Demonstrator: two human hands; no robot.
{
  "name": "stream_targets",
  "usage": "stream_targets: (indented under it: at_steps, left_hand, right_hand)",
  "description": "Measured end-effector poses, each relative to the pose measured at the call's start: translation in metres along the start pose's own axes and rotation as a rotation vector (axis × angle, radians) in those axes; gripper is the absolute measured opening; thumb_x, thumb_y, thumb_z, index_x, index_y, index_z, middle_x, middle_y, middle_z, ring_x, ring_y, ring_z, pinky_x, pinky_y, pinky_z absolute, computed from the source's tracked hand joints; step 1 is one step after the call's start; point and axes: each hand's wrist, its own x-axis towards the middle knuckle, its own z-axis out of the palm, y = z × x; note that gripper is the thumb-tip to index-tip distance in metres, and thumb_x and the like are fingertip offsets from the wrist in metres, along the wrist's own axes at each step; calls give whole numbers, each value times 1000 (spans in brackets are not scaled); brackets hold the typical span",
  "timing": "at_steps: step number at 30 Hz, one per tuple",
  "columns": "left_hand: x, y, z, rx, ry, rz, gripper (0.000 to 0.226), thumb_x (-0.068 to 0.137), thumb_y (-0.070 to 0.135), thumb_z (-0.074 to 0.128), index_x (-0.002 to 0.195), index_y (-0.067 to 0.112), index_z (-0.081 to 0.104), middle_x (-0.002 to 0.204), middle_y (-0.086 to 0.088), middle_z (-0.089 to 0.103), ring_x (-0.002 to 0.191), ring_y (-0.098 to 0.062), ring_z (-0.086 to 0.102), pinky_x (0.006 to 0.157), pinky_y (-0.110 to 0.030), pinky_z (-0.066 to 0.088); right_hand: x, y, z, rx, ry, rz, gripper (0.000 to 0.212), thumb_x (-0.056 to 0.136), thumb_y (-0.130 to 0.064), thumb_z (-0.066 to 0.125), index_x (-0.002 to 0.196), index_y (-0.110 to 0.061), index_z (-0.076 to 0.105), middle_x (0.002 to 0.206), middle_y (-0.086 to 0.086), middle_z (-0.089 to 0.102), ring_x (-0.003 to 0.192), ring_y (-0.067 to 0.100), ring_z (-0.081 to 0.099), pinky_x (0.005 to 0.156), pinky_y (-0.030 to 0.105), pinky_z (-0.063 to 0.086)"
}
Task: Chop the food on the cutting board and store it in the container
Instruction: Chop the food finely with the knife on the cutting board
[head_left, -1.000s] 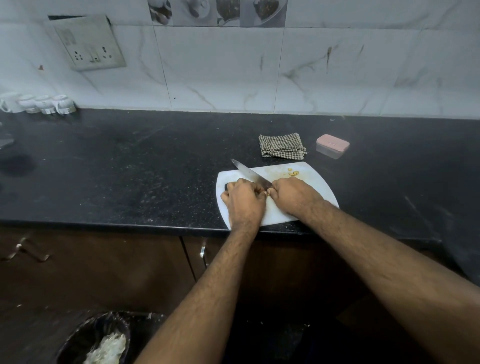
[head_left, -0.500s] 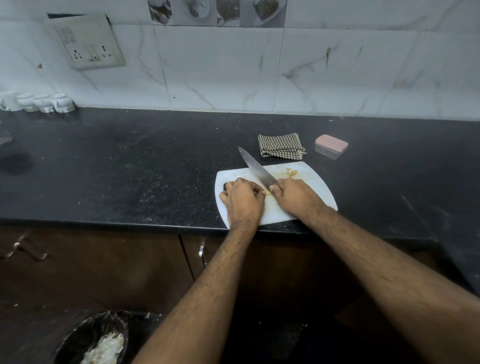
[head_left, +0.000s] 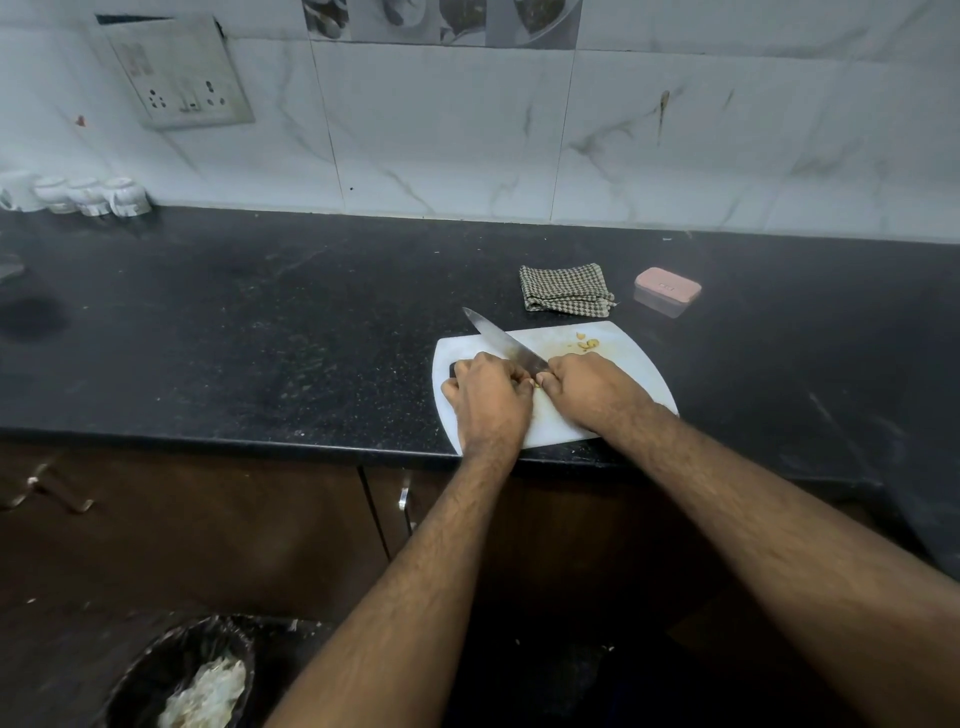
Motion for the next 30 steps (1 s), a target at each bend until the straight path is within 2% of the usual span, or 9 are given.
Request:
stream_targets:
  at_steps: [4,10,16,20,24,30]
  left_hand:
    - [1,0,0,-8,3,4,5,92,31,73,90,28,78,108,7,67,112,-15,44,98,-35,28]
    - [1,-2,3,-12,11,10,6,90,34,75,90,28,77,107,7,68,111,-16,46,98,-37,28]
    - [-1,-1,-1,-18,9,-1,5,91,32,74,86,31,76,105,8,67,109,-15,45,96,-36,28]
    - [-1,0,-1,-18,12,-4,6,90,30,74,86,29,77,103,10,67,110,-16,46,95,-35,26]
    - [-1,0,-2,-8,8,-9,8,91,27,72,83,29,75,105,10,67,111,-16,46,93,-34,24]
    - [0,1,-1,-3,4,-12,7,91,30,72,88,29,78,106,10,68,111,-16,46,96,-37,27]
  right_hand:
    - [2,-3,0,-36,-4,-11,24,105,-38,42,91,-24,56,86,0,58,83,19,54,74,35,46]
    - [5,-7,1,-123,-1,-23,30,105,-39,42,109,-17,63,95,5,59,84,21,51,73,35,45]
    - [3,-6,-1,-40,4,-3,26,105,-36,44,97,-18,61,85,0,54,89,24,59,72,33,43]
    - [-1,-4,-2,12,17,23,27,106,-36,43,94,-17,59,85,0,56,84,21,53,73,32,41]
    - [-2,-2,0,56,25,43,29,106,-37,41,86,-19,54,81,1,58,79,20,54,69,31,40]
    - [-3,1,0,77,26,31,31,106,-39,41,88,-18,56,77,-2,56,77,19,54,68,31,40]
